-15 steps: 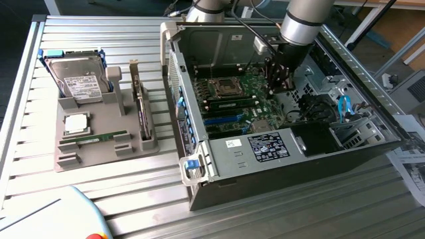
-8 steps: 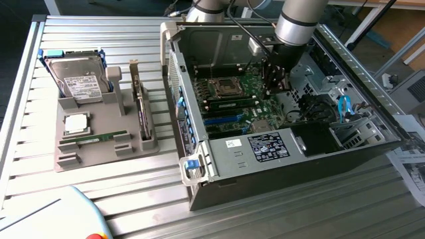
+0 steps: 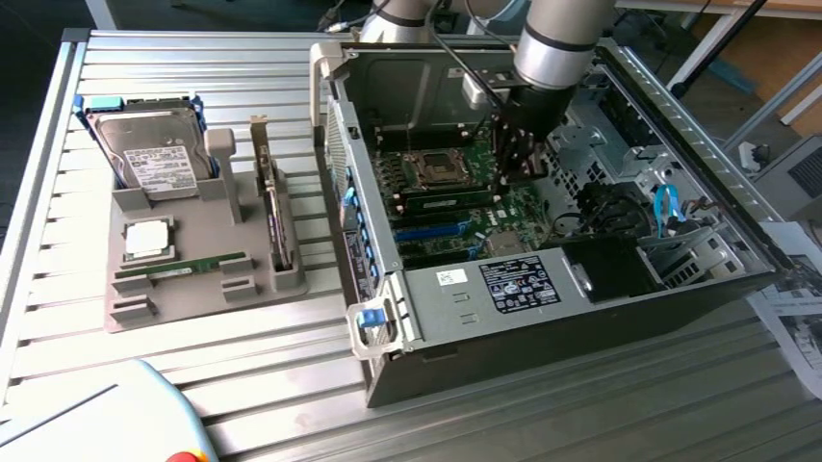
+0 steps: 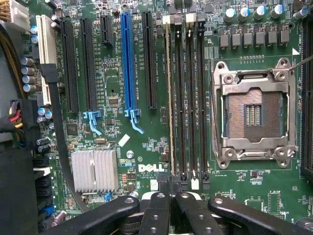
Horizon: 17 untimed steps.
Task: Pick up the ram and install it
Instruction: 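Press down the ram until it locks into place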
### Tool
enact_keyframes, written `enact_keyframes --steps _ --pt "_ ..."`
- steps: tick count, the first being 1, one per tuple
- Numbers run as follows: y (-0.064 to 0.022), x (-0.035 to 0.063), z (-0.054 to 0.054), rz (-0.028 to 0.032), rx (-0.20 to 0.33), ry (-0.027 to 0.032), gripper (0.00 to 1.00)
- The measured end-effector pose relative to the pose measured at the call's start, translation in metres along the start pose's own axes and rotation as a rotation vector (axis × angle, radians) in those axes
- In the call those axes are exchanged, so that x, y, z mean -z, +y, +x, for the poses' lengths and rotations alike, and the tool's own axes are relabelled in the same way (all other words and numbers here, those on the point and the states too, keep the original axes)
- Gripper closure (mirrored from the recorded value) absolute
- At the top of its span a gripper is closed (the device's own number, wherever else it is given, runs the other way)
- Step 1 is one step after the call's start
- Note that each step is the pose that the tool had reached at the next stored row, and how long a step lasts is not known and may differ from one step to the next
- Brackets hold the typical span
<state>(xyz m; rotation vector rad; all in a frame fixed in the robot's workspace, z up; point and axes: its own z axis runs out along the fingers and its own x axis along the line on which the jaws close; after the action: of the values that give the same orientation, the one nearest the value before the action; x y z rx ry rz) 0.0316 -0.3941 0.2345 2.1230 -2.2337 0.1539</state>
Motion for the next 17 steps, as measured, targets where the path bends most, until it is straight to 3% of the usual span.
enact_keyframes --steps 6,8,10,12,13,15,17 --pt "0.0015 -0.0044 0.000 0.0003 0.000 -0.0011 0.89" --pt "0.0013 -0.0012 0.000 0.0010 0.000 -0.0007 0.89" --pt "0.0017 0.0100 0.001 0.0042 0.000 0.0036 0.89" --pt "0.0034 0.0110 0.001 0.0057 -0.001 0.0035 0.89" --pt "0.0082 0.0112 0.002 0.0060 -0.001 0.0036 0.89" --pt "0.0270 0.0116 0.003 0.0092 -0.001 0.0034 0.89" --pt "0.0360 0.0117 0.003 0.0107 -0.001 0.0033 0.89"
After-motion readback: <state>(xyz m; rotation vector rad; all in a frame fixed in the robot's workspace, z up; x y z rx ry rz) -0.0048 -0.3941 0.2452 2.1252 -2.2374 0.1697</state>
